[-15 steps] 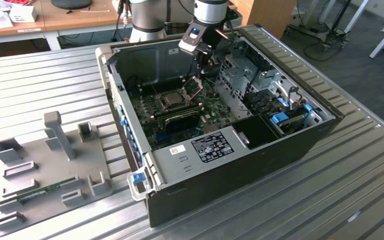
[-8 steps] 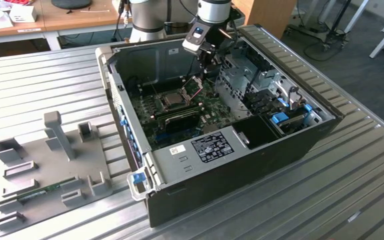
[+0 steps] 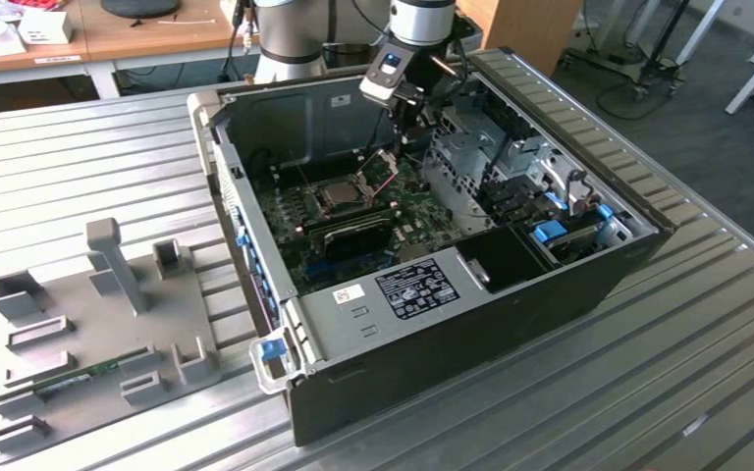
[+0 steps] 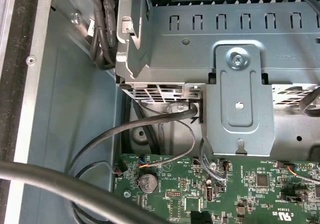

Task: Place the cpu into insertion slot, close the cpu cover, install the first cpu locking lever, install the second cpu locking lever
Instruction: 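Close the cpu cover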

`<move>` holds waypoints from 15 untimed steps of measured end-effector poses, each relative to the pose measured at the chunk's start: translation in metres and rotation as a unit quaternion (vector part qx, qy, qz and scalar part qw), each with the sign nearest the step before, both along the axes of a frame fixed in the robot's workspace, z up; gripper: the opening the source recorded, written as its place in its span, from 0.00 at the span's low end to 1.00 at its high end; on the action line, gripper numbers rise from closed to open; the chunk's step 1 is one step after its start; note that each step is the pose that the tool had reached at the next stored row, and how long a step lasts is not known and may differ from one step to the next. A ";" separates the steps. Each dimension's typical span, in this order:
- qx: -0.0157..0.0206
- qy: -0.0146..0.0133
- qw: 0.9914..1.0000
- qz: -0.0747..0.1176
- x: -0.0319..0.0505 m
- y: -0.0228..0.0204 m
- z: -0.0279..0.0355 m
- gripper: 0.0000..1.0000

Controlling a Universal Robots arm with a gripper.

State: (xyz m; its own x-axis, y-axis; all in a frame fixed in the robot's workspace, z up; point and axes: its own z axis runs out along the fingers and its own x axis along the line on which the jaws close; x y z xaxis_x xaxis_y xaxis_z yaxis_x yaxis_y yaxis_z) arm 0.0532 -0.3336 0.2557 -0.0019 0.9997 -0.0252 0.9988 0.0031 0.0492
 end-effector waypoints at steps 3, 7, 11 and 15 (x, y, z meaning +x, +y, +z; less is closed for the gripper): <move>0.000 0.000 1.000 0.000 0.0000 0.0000 -0.0025 0.10; 0.000 0.000 1.000 0.000 0.0002 0.0000 -0.0070 0.10; 0.000 0.000 1.000 0.000 0.0003 0.0000 -0.0119 0.10; 0.000 0.000 1.000 0.000 0.0003 0.0000 -0.0141 0.10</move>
State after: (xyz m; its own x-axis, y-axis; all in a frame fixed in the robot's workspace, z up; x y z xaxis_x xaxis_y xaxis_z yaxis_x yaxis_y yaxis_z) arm 0.0535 -0.3336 0.2415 -0.0019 0.9997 -0.0258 0.9988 0.0032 0.0490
